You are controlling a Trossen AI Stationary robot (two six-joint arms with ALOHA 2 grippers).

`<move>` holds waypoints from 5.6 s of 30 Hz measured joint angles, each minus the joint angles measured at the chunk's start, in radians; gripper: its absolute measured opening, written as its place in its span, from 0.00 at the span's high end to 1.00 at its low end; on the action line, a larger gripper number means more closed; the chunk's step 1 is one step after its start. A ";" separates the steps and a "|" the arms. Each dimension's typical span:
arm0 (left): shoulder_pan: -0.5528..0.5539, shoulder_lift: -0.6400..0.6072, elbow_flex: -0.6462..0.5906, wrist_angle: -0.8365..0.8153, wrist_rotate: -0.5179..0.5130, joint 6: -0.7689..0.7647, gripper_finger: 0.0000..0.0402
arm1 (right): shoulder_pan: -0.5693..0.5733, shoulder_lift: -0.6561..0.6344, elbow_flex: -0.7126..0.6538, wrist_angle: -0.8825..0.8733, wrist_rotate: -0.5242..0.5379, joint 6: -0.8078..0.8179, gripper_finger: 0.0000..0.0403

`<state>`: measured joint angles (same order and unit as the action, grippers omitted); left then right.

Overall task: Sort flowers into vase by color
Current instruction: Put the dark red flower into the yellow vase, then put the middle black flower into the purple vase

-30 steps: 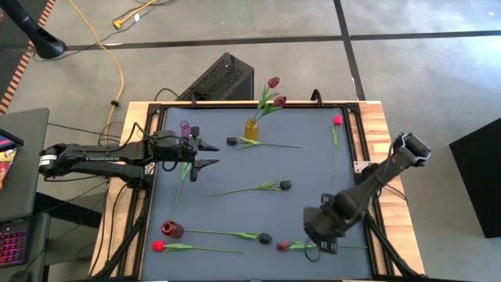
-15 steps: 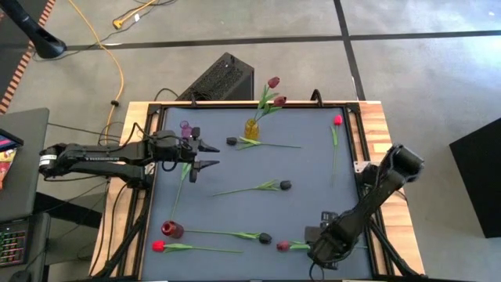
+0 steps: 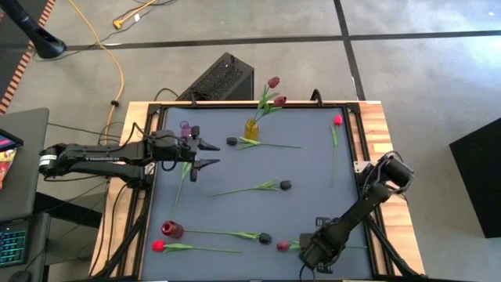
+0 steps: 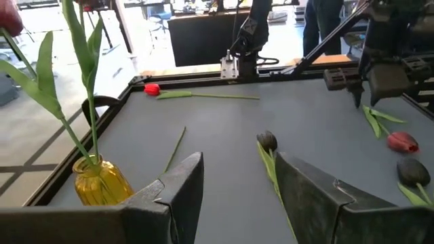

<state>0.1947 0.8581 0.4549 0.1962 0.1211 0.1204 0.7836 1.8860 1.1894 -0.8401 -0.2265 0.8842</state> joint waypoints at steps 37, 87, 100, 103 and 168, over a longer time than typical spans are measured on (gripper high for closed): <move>0.002 0.217 0.000 0.160 -0.058 0.043 0.57 | -0.592 -0.457 0.000 0.770 0.563 -1.106 0.96; 0.069 0.223 0.000 0.131 -0.143 0.059 0.57 | -1.011 -0.227 -0.201 1.495 0.680 -1.011 0.90; 0.069 0.223 0.000 0.132 -0.143 0.053 0.57 | -1.035 -0.227 -0.180 1.391 0.675 -0.932 0.73; 0.069 0.223 0.000 0.131 -0.143 0.052 0.57 | -1.035 -0.227 -0.129 1.269 0.675 -0.887 0.66; 0.069 0.223 0.000 0.130 -0.094 0.018 0.57 | -1.011 -0.374 0.227 -0.144 0.532 -0.618 0.41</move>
<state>0.2634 1.0809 0.4545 0.3264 0.0270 0.1389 -0.2274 1.5117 1.4166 -0.9839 0.3059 0.2660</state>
